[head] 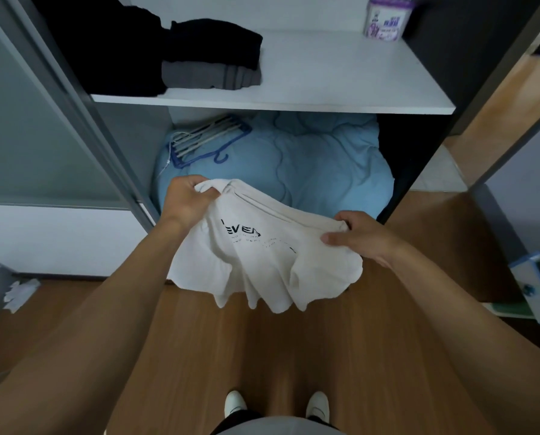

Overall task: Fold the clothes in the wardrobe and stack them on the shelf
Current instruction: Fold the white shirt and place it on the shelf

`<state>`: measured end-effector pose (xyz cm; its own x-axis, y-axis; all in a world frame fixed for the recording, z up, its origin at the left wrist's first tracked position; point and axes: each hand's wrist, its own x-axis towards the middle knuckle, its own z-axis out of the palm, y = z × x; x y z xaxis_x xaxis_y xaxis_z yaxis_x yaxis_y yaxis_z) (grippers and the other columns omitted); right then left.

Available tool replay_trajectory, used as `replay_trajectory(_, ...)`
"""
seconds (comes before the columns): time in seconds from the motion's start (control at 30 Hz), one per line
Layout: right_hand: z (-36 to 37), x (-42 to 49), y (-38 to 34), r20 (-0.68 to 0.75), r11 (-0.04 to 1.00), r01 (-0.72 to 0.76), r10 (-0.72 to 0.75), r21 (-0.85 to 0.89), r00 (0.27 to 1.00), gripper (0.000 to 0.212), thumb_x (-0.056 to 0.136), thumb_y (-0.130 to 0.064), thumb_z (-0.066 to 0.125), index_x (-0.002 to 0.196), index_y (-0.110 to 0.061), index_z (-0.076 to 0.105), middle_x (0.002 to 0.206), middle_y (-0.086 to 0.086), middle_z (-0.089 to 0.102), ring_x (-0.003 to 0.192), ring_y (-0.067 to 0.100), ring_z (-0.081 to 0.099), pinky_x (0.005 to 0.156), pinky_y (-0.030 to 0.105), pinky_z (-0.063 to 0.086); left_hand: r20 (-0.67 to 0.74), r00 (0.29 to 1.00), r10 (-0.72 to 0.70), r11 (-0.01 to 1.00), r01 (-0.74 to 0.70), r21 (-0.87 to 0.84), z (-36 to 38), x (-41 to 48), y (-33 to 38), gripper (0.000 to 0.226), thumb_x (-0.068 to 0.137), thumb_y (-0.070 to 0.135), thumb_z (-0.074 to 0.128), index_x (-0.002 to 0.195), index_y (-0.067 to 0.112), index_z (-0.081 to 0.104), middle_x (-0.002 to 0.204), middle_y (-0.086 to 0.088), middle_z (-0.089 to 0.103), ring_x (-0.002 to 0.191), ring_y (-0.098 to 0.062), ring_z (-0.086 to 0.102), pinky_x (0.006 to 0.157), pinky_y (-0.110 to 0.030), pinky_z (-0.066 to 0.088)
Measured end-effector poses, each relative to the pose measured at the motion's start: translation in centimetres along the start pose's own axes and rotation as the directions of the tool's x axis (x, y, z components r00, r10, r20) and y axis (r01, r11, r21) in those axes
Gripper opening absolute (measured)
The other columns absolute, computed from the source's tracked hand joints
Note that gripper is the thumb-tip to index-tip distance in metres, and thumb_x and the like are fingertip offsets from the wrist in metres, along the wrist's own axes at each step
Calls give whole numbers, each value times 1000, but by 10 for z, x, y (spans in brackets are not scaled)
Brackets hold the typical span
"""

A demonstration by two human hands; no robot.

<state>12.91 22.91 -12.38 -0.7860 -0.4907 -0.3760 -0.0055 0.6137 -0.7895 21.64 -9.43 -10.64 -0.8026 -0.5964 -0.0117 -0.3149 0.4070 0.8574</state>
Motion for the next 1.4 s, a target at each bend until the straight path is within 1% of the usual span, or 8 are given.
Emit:
replay_trajectory(0.1, 0, 1, 10, -288, 998, 39, -24, 45, 957, 27, 88, -31, 75, 93, -8, 63, 87, 3, 64, 75, 12, 59, 67, 23, 47, -3, 1000, -22, 999, 22, 47, 1, -2, -1, 10, 77, 17, 75, 68, 17, 72, 65, 3, 66, 62, -15, 58, 65, -32, 50)
replay_trajectory(0.23, 1, -2, 7, -658, 978, 200, -116, 53, 744, 26, 93, -24, 68, 76, -25, 49, 73, -8, 49, 62, -3, 47, 59, 9, 39, 71, 994, -86, 987, 76, 139, 9, -9, 3, 34, 74, 38, 73, 62, 7, 64, 61, -15, 58, 57, -22, 54, 57, -32, 41)
replay_trajectory(0.5, 26, -8, -27, -420, 993, 28, 24, 117, 907, 20, 94, -23, 59, 84, -7, 53, 78, 11, 58, 63, 21, 58, 60, 35, 48, 325, 945, -41, 971, -39, 235, 41, -30, 20, 58, 91, 52, 62, 54, 20, 31, 47, 5, 30, 33, -6, 29, 44, -26, 24)
replay_trajectory(0.67, 44, -17, -50, -267, 932, -16, 120, 362, 956, 14, 94, -17, 55, 96, -5, 64, 80, 12, 69, 52, 14, 67, 50, 26, 56, 463, 878, 118, 988, -150, 32, 64, -51, 29, 39, 93, 35, 66, 82, -2, 67, 78, -19, 69, 65, -23, 64, 61, -34, 47)
replay_trajectory(0.8, 54, -19, -54, -215, 903, -39, 144, 427, 966, 6, 93, -21, 60, 91, -17, 63, 85, 8, 74, 67, 17, 74, 52, 23, 56, 455, 859, 236, 972, -211, -106, 77, -65, 35, 6, 93, 30, 68, 88, 33, 67, 80, 17, 68, 68, 7, 62, 60, -8, 43)
replay_trajectory(1.03, 53, -23, -55, -140, 847, -65, 162, 528, 977, 19, 98, -19, 52, 100, -11, 69, 81, 6, 78, 73, 19, 75, 66, 29, 63, 610, 751, 252, 965, -145, -220, 77, -77, 35, 17, 88, 26, 74, 97, 36, 63, 89, 14, 71, 84, -4, 68, 69, -16, 52)
replay_trajectory(1.2, 48, -29, -48, -208, 993, 86, -67, 85, 976, 18, 97, -21, 56, 96, -12, 72, 91, 4, 73, 74, 7, 65, 70, 22, 54, 547, 810, 210, 978, -170, -124, 71, -72, 25, 17, 96, 12, 60, 85, 22, 68, 75, 8, 64, 71, -10, 57, 65, -22, 42)
replay_trajectory(1.4, 34, -33, -41, -174, 853, 433, -492, -291, 853, 29, 89, -25, 72, 113, -17, 58, 133, -8, 52, 120, 4, 45, 95, 6, 30, 623, 741, 249, 961, -267, -67, 60, -69, 25, 18, 98, 16, 59, 89, 6, 71, 70, -1, 58, 62, -10, 49, 61, -27, 36)
